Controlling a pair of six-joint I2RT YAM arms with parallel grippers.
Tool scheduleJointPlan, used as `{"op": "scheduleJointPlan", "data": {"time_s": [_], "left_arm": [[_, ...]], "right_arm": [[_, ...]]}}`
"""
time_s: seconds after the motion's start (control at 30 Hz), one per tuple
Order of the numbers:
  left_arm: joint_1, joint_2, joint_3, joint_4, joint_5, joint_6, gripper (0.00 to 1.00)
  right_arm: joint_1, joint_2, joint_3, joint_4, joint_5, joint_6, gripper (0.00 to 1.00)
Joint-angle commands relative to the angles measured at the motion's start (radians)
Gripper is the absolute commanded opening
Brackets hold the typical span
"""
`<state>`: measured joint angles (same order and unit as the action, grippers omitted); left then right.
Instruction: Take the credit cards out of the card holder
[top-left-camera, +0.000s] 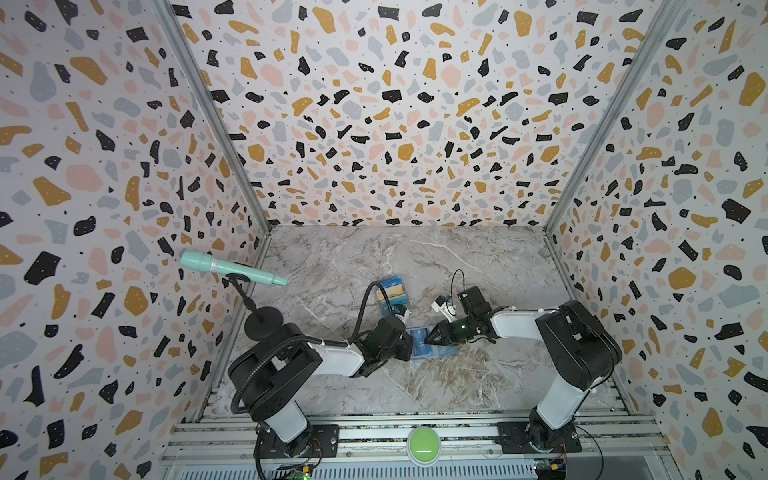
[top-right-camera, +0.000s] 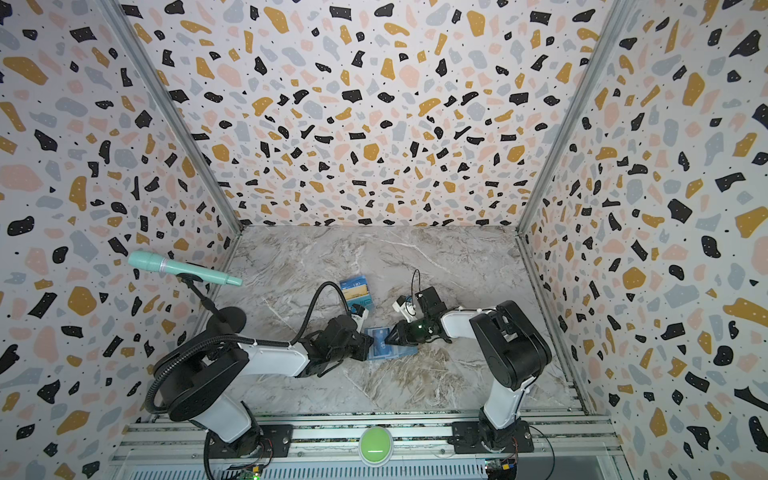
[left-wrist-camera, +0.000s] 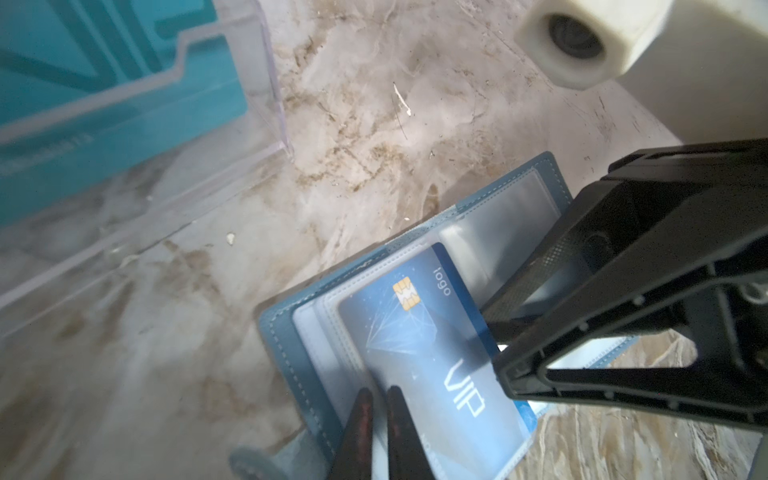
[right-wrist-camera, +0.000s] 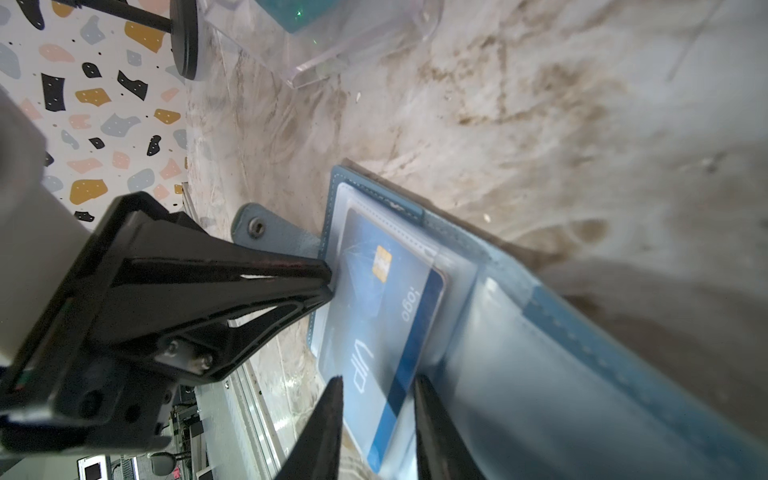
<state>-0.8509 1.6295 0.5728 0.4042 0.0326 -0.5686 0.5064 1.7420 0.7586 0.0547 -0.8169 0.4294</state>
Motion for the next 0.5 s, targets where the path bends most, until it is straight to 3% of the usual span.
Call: {"op": "scheduleJointPlan", "data": {"time_s": [0.0,0.47], "left_arm": [[-0.006,0.042,-0.021,-0.075,0.044,0.007,0.12],[-0.006,0.033,-0.019,-0.095,0.038,0.006,0.11]], "right_arm": [[0.01,-0.02,-0.002,0.028,-0.089,-0.004,0.3],[-0.034,-0.013,-0.087,0.247,-0.218,0.126,0.28]]}}
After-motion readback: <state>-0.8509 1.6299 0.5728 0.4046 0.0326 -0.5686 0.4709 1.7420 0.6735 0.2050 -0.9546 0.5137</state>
